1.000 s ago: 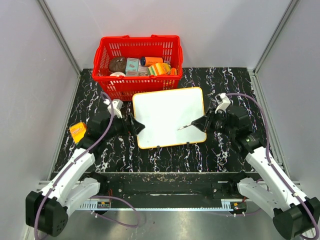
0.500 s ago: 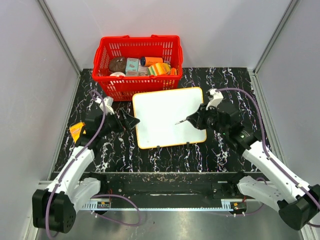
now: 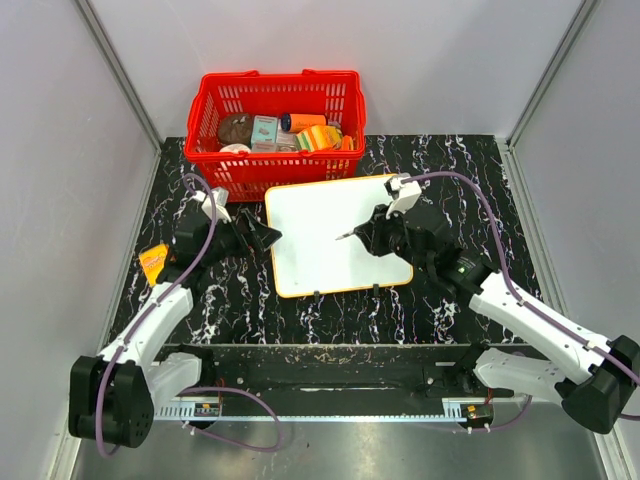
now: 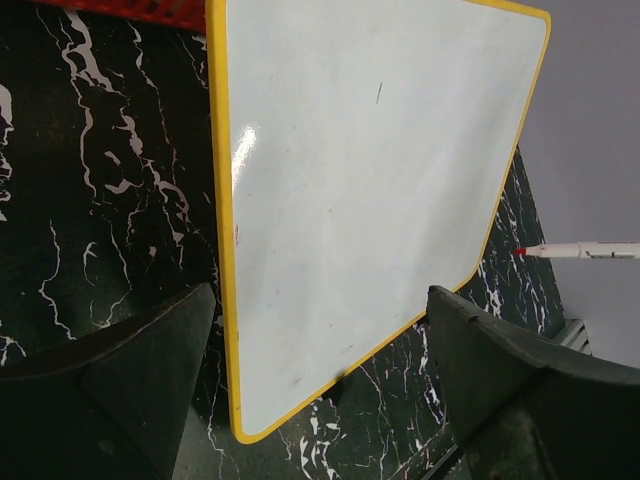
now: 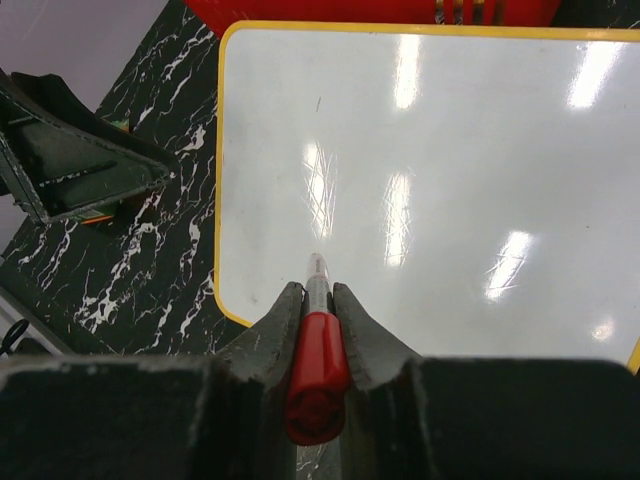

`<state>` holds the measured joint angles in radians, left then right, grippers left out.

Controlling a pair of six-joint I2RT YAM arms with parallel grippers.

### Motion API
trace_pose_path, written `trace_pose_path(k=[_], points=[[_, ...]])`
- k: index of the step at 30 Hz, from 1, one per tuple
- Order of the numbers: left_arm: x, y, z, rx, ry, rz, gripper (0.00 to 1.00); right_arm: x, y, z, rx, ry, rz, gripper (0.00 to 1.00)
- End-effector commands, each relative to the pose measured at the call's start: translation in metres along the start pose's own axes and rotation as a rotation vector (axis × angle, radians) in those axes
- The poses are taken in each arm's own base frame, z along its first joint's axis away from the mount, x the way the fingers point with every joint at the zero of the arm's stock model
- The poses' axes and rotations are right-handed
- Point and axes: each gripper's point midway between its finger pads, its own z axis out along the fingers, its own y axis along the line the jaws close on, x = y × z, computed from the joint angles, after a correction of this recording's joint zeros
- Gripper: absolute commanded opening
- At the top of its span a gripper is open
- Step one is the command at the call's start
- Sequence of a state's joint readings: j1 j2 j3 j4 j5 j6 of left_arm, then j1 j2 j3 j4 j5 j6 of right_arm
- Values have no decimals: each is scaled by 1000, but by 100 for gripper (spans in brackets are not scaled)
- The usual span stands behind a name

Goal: Write a sentence on the whiteboard
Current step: Hold the whiteboard at the center of the board.

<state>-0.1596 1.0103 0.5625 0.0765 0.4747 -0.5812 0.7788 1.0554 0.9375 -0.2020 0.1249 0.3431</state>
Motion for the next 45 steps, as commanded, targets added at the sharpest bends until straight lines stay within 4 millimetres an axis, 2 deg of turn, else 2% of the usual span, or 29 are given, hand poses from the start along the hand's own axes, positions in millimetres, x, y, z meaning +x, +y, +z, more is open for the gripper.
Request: trace_pose_path(k=[1,6,18,25,31,33,37,45], points=[[-11,5,0,-17,-56,54,92,-35,11,-2,-22,-125,8,0],[-14,10,-3,-50,-65,101,92,-32,21,3,-70,-110,37,0],[-6,18,2,-63,-36,94,92,-25,16,3,-53,-97,57,0],[-3,15,12,-17,-3,94,92,-29,29,-1,-112,-87,66,0],[-2,13,30,54,23,121,91,-28,32,-2,-129,-81,80,0],[-5,10,34,79,34,141,90,-28,34,-4,-135,-80,81,0],[-7,16,43,77,72,175,88,-30,31,-9,-124,-86,80,0],[-7,4,57,214,102,232,75,-34,27,-16,-106,-100,63,0]])
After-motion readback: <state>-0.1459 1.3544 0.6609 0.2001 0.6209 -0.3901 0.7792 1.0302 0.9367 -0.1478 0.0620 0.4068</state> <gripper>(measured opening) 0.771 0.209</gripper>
